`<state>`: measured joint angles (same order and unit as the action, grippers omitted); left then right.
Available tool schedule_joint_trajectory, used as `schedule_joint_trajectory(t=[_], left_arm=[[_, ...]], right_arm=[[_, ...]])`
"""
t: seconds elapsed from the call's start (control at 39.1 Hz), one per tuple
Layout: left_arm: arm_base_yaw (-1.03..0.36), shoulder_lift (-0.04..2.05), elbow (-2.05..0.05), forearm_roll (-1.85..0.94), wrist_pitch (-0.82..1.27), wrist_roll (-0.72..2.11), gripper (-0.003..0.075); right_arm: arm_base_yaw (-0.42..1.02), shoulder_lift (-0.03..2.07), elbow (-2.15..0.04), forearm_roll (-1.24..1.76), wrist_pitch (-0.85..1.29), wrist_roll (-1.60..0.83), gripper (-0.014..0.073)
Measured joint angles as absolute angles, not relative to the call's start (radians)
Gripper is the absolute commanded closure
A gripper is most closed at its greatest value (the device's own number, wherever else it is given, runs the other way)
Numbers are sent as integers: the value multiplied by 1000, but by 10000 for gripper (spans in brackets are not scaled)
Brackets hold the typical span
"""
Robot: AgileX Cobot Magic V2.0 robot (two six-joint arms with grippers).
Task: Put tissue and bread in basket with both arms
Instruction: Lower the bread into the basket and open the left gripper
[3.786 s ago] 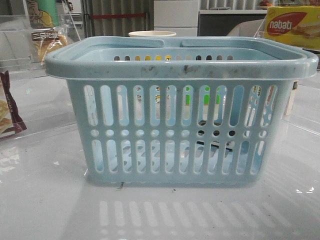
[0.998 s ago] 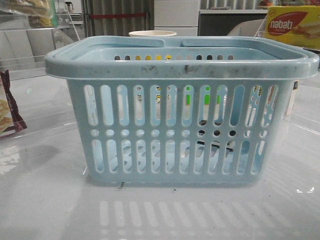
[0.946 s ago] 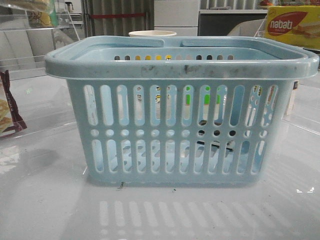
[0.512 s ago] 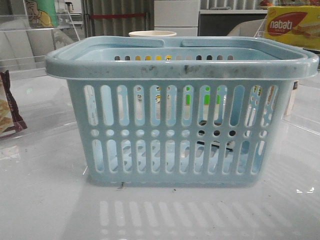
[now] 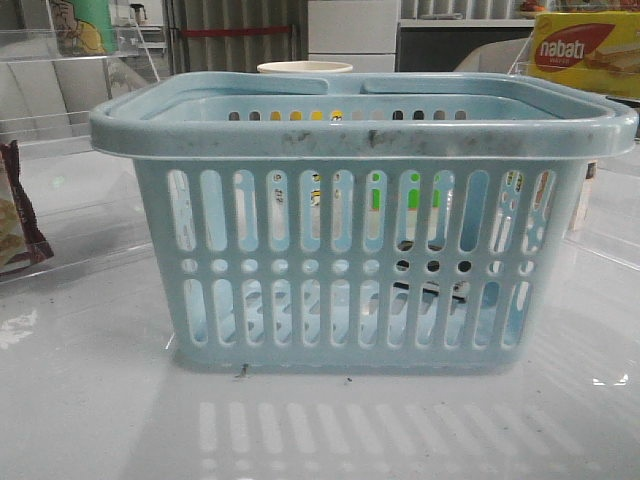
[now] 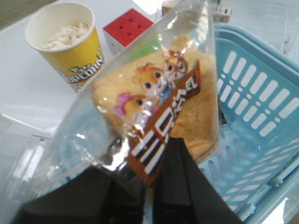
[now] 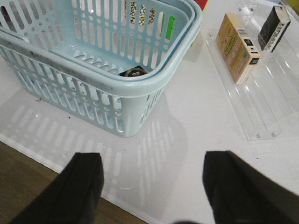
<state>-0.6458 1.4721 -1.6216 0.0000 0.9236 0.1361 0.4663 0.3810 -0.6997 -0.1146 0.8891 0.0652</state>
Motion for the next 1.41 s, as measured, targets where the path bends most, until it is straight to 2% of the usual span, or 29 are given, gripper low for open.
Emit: schedule_joint_trajectory(t=[0.23, 0.61, 0.97, 1.1, 1.3, 1.41], left_arm=[[-693, 1610, -1622, 0, 924, 136, 629], [-695, 1807, -1622, -15, 909, 136, 629], [-695, 1868, -1622, -15, 903, 136, 620], [-695, 1868, -1622, -15, 898, 136, 538], [-695, 1868, -1622, -15, 898, 136, 307], [-695, 1868, -1622, -15, 897, 136, 279]], right_arm=[[466, 381, -700, -115, 889, 65, 43], [466, 381, -700, -115, 889, 65, 43], [466, 381, -700, -115, 889, 65, 43], [466, 381, -700, -115, 889, 65, 43], [466, 381, -700, -115, 889, 65, 43], [466, 381, -700, -115, 889, 65, 43]])
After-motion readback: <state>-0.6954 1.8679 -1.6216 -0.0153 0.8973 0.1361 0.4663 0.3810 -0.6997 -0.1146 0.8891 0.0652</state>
